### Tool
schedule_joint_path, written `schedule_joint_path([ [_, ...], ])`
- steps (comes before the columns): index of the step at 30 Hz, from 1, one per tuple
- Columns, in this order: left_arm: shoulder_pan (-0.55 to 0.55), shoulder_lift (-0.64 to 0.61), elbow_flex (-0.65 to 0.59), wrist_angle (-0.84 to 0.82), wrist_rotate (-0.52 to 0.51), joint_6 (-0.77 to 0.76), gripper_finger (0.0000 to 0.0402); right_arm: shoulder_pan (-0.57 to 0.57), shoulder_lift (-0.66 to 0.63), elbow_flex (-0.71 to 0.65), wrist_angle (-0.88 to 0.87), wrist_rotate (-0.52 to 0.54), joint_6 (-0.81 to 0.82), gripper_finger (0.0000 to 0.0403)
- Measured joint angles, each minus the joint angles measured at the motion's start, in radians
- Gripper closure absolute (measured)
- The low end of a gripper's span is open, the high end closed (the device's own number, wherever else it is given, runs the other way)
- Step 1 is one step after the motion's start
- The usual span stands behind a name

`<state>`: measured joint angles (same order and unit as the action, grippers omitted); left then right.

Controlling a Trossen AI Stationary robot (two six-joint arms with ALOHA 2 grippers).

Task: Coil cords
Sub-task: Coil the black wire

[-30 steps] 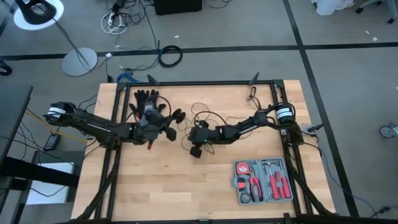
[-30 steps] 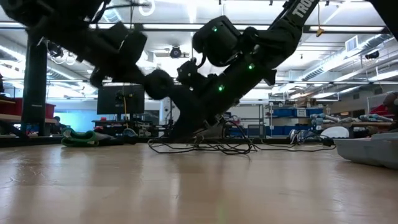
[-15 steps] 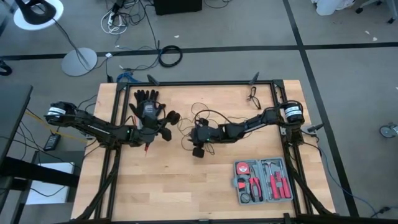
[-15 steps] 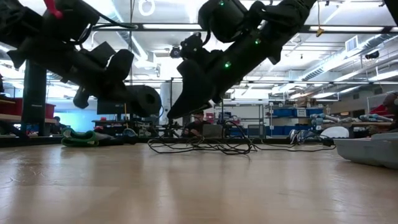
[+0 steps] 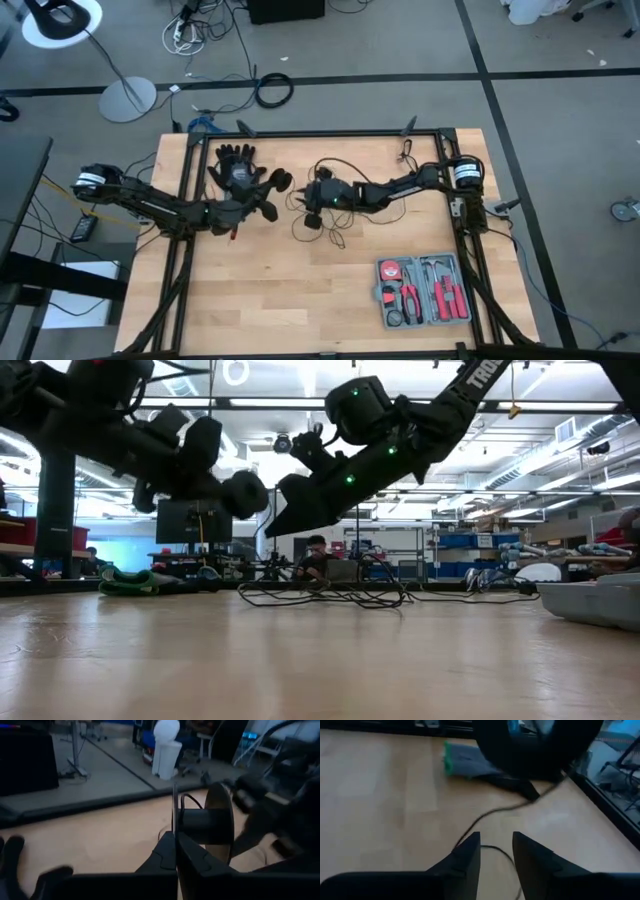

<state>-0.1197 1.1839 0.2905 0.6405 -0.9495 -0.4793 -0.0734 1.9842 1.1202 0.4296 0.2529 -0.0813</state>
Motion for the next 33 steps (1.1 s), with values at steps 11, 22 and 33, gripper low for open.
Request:
schedule_joint_path([
  [11, 0.037, 0.0, 0.057, 0.074, -0.002, 0.217, 0.0401, -0.036, 0.0, 0.0, 0.007, -0.169, 0.111, 0.0291],
  [22, 0.044, 0.0, 0.095, 0.072, 0.0, 0.293, 0.0401, -0.047, 0.009, 0.0, 0.059, -0.115, 0.098, 0.0291],
  [33, 0.05, 0.0, 0.096, 0.071, -0.003, 0.294, 0.0401, -0.126, 0.01, 0.0, 0.133, -0.261, 0.085, 0.0292],
])
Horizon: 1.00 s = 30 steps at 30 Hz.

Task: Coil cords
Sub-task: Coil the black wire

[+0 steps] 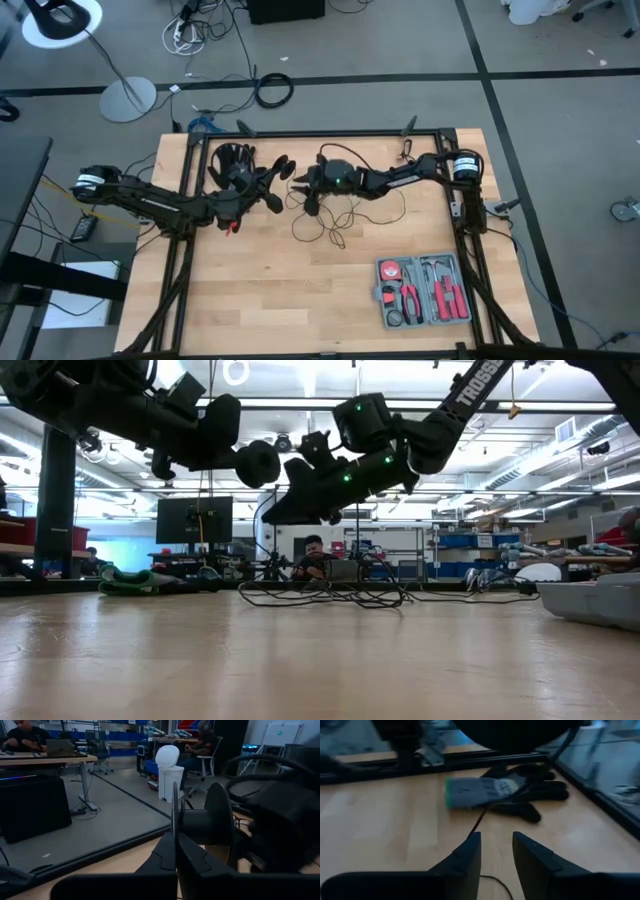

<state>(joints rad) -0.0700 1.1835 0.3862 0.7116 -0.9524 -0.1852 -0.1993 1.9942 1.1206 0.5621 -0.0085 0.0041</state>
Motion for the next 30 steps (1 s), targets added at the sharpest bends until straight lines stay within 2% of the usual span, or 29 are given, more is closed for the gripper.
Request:
schedule_joint_path([
  [3, 0.0, 0.0, 0.0, 0.0, 0.0, 0.024, 0.0401, -0.037, 0.0, 0.0, 0.0, -0.116, -0.028, 0.0294],
  [6, 0.0, 0.0, 0.0, 0.0, 0.0, 0.106, 0.0401, -0.069, 0.0, 0.0, -0.086, -0.168, -0.042, 0.0296],
  [9, 0.0, 0.0, 0.0, 0.0, 0.005, 0.153, 0.0401, -0.085, 0.001, -0.001, -0.142, -0.251, 0.034, 0.03],
  [13, 0.0, 0.0, 0.0, 0.0, 0.066, 0.152, 0.0401, -0.04, 0.0, -0.018, -0.223, -0.259, 0.103, 0.031],
  [15, 0.0, 0.0, 0.0, 0.001, 0.07, 0.129, 0.0401, 0.007, 0.0, -0.042, -0.183, -0.193, 0.134, 0.0316],
  [21, 0.0, 0.0, 0.0, 0.001, 0.07, 0.043, 0.0401, 0.18, -0.007, -0.171, -0.076, 0.14, 0.218, 0.034],
  [24, -0.002, 0.0, -0.001, 0.0, 0.075, 0.021, 0.0401, 0.255, -0.033, -0.249, -0.018, 0.274, 0.252, 0.0355],
  [27, -0.002, 0.0, -0.001, 0.0, 0.091, 0.021, 0.0401, 0.304, -0.074, -0.331, 0.051, 0.351, 0.288, 0.0369],
  [30, -0.002, 0.0, -0.001, 0.001, 0.101, 0.017, 0.0401, 0.327, -0.126, -0.396, 0.131, 0.371, 0.293, 0.0379],
])
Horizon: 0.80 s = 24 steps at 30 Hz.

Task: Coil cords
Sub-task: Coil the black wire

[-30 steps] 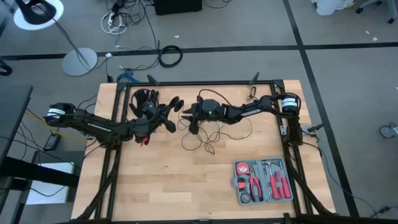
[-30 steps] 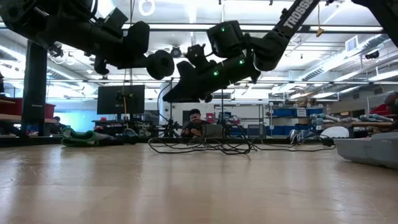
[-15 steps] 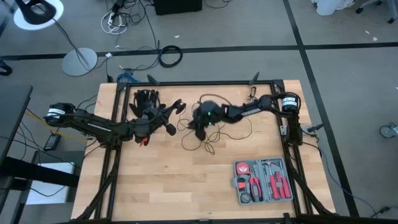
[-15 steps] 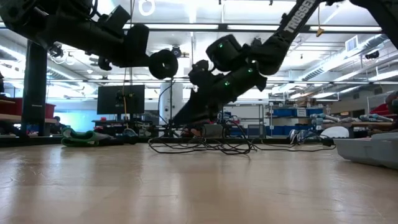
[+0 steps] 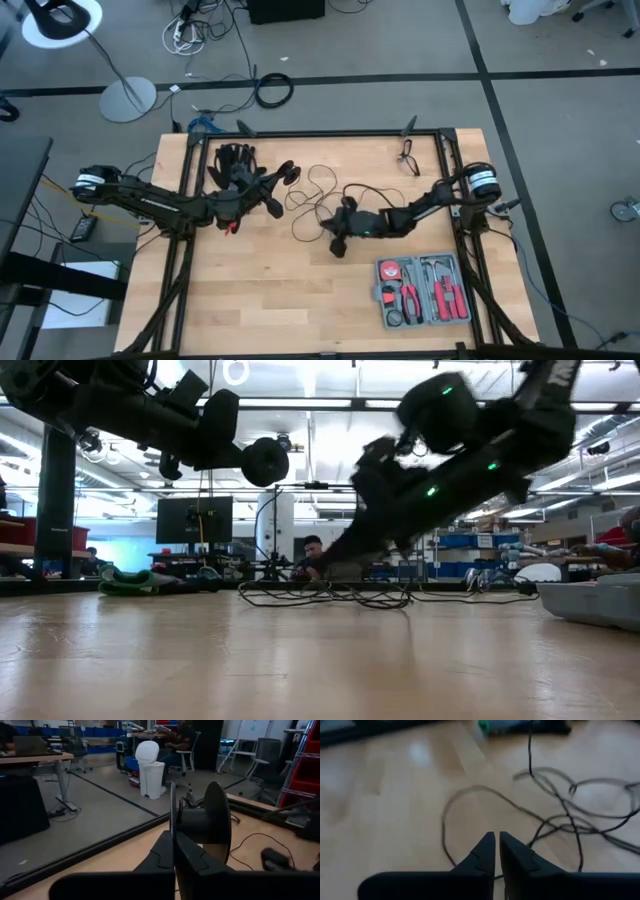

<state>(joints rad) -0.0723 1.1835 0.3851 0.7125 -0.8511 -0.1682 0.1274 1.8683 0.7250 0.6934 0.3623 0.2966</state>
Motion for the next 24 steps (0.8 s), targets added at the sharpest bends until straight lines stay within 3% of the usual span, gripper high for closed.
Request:
schedule_joint_path([
  [6, 0.0, 0.0, 0.0, 0.002, 0.0, -0.021, 0.0401, -0.029, -0.005, -0.01, 0.066, 0.028, -0.017, 0.0392],
  [10, 0.0, 0.0, 0.0, 0.0, 0.0, -0.024, 0.0401, -0.097, 0.064, 0.073, 0.109, 0.029, -0.048, 0.0394],
  [13, 0.0, 0.0, 0.0, 0.001, 0.0, -0.024, 0.0401, -0.141, 0.15, 0.177, 0.108, -0.029, -0.106, 0.0389],
  [16, 0.0, 0.0, 0.0, 0.007, 0.0, -0.022, 0.0401, -0.162, 0.224, 0.266, 0.09, -0.098, -0.189, 0.0373],
  [24, 0.0, 0.0, 0.0, -0.012, 0.012, -0.02, 0.0401, -0.167, 0.256, 0.352, 0.079, -0.104, -0.263, 0.0304],
])
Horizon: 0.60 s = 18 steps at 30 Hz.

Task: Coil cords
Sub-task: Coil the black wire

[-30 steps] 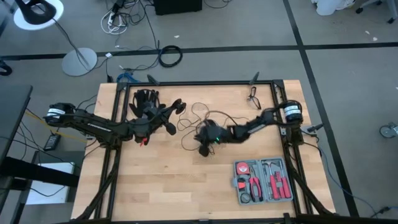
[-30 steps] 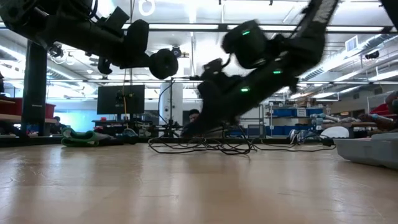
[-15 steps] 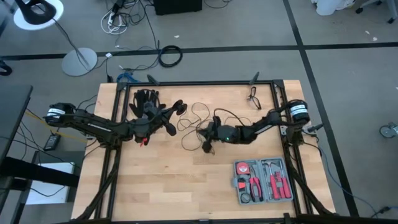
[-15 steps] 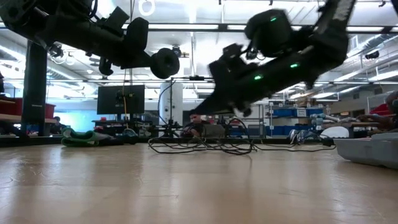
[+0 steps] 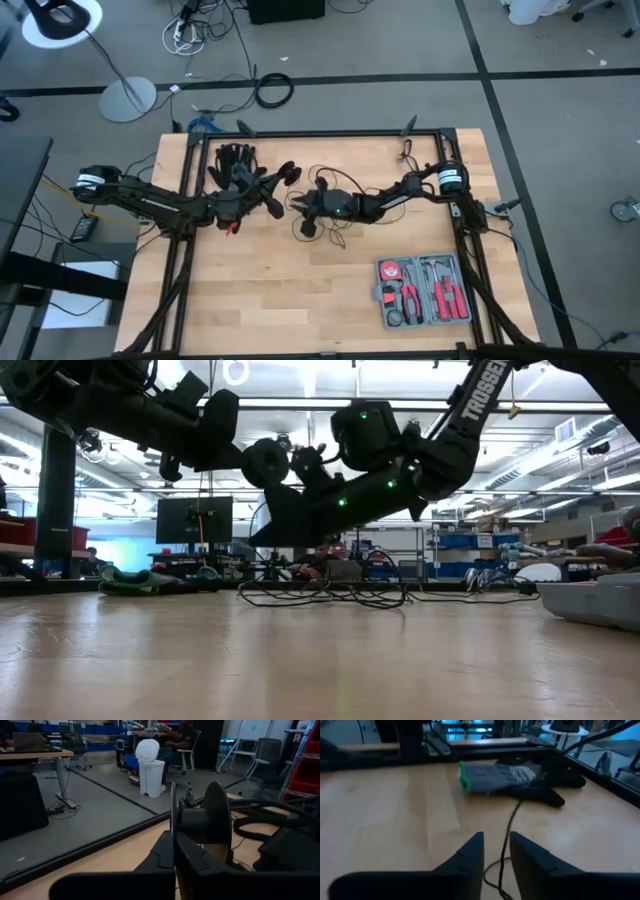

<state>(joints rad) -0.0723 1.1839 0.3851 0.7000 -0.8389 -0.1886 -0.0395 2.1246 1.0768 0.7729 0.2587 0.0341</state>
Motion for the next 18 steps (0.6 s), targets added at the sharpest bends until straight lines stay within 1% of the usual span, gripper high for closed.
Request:
schedule_joint_path([
  [4, 0.0, 0.0, 0.0, 0.006, 0.004, 0.0, 0.0401, -0.021, 0.0, 0.004, -0.004, 0.026, 0.009, 0.0275],
  [7, 0.0, 0.0, 0.0, 0.017, 0.004, -0.001, 0.0401, -0.036, 0.0, 0.004, -0.008, 0.006, 0.06, 0.0265],
  [14, 0.0, 0.0, 0.0, 0.051, 0.006, -0.003, 0.0401, -0.04, 0.0, 0.004, -0.012, -0.079, 0.044, 0.0271],
  [18, 0.0, 0.0, 0.0, 0.061, 0.006, 0.001, 0.0401, -0.04, 0.0, 0.004, -0.012, -0.102, 0.042, 0.0278],
])
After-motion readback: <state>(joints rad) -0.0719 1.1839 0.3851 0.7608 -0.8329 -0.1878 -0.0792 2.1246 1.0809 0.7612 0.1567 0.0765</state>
